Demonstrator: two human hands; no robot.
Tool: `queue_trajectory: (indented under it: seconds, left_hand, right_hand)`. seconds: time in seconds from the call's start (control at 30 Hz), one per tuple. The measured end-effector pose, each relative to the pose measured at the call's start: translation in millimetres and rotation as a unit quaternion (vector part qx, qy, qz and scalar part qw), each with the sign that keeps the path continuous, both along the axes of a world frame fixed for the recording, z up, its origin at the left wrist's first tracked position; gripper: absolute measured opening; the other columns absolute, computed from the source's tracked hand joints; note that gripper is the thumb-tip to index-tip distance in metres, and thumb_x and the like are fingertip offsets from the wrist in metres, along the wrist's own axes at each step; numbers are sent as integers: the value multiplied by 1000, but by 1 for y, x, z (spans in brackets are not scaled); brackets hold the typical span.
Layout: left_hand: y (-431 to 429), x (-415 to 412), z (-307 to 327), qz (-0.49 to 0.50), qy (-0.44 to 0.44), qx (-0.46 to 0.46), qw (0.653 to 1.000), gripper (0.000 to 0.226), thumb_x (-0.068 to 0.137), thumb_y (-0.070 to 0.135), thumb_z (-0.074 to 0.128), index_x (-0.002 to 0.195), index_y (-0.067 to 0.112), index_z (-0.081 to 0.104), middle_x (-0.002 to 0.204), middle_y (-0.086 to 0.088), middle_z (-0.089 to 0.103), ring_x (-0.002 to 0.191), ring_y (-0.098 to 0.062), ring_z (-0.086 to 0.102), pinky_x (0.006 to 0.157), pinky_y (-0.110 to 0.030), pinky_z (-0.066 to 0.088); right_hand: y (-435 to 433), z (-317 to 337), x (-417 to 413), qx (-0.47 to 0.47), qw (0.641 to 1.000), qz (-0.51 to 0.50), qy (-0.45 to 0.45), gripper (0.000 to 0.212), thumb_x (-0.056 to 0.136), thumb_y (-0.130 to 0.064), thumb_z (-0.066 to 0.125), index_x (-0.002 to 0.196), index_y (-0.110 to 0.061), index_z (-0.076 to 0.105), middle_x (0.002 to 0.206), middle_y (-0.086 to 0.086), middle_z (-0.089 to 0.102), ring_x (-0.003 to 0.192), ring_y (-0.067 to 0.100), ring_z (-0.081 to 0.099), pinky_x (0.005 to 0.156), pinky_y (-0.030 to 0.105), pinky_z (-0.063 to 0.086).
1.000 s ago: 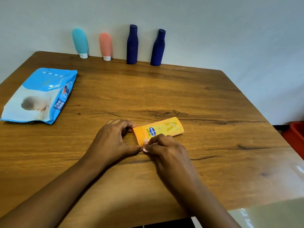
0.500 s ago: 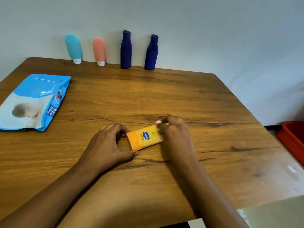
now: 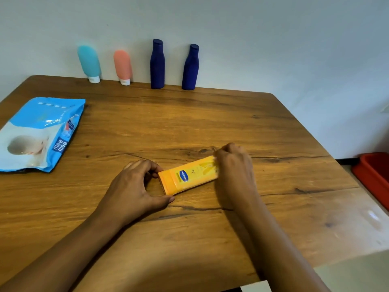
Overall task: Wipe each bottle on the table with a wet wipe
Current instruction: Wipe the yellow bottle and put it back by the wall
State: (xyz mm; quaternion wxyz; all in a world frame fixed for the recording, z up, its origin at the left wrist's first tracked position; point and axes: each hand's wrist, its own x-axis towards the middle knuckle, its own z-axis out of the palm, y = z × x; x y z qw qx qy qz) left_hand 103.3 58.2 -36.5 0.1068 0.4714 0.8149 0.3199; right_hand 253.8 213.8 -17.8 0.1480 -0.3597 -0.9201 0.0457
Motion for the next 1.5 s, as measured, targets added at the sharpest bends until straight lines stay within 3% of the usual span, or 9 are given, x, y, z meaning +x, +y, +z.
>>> queue_trajectory:
  seconds: [0.13, 0.27, 0.37, 0.47, 0.67, 0.87, 1.1, 1.33, 1.5]
  left_hand:
    - [-1, -1, -2, 0, 1, 6, 1000, 62, 51, 45, 87, 103, 32, 55, 94, 24, 49, 91, -2, 48, 70, -17, 40]
    - [0, -1, -1, -4, 9, 5, 1000, 61, 52, 45, 87, 101, 35, 53, 92, 26, 47, 88, 2, 46, 70, -11, 38]
    - [0, 1, -1, 0, 17, 4, 1000, 61, 50, 44, 87, 101, 34, 53, 90, 25, 47, 87, 3, 46, 69, -10, 36]
    - [-1, 1, -1, 0, 19, 17, 1000, 61, 49, 41, 86, 101, 33, 55, 91, 25, 49, 89, -1, 47, 71, -10, 36]
    - [1, 1, -1, -1, 20, 6, 1000, 61, 51, 44, 87, 100, 35, 52, 90, 28, 45, 85, 4, 44, 71, -9, 35]
    - [0, 3, 0, -3, 4, 21, 1000, 63, 44, 59, 73, 100, 37, 53, 91, 29, 46, 88, 3, 47, 72, -9, 36]
    - [1, 1, 1, -8, 19, 15, 1000, 60, 52, 41, 89, 100, 34, 54, 89, 29, 45, 87, 10, 42, 69, -8, 33]
    - [0, 1, -1, -11, 12, 24, 1000, 64, 44, 63, 62, 101, 32, 60, 91, 23, 52, 88, -1, 51, 73, -9, 37]
    - [1, -2, -2, -14, 24, 17, 999, 75, 40, 74, 58, 102, 33, 59, 89, 29, 47, 87, 1, 47, 69, -8, 35]
  right_hand:
    - [6, -11, -3, -19, 999, -46, 15, 32, 90, -2, 45, 114, -15, 61, 108, 5, 58, 97, 19, 44, 78, 29, 39]
    - [9, 0, -3, -55, 984, -79, 148, 29, 91, -1, 50, 112, -13, 65, 106, 6, 61, 97, 22, 51, 74, 29, 40]
    - [-27, 13, -19, -77, 990, 59, 104, 39, 89, -2, 52, 124, -18, 56, 122, 1, 54, 109, 14, 45, 84, 19, 35]
    - [-72, 4, -26, -68, 982, 175, 16, 50, 89, -8, 56, 136, -18, 43, 134, 3, 45, 117, 17, 36, 93, 26, 35]
    - [-11, -7, 3, -27, 997, -26, 65, 36, 93, -8, 51, 126, -19, 56, 125, 0, 52, 110, 13, 40, 89, 24, 40]
    - [-94, -14, -13, -48, 988, 131, 60, 42, 76, -3, 70, 116, -12, 63, 113, 4, 59, 93, 17, 53, 68, 25, 48]
    - [-18, -19, 23, -25, 995, -63, 75, 26, 92, -10, 55, 117, -13, 64, 111, 6, 59, 97, 19, 53, 74, 30, 47]
    - [-100, -17, -6, -49, 987, 139, 70, 40, 75, -7, 73, 113, -11, 65, 111, 5, 61, 89, 17, 56, 63, 23, 48]
    - [-29, -22, 24, -30, 997, -7, 72, 31, 87, -10, 62, 117, -14, 64, 116, 5, 59, 100, 18, 56, 77, 30, 53]
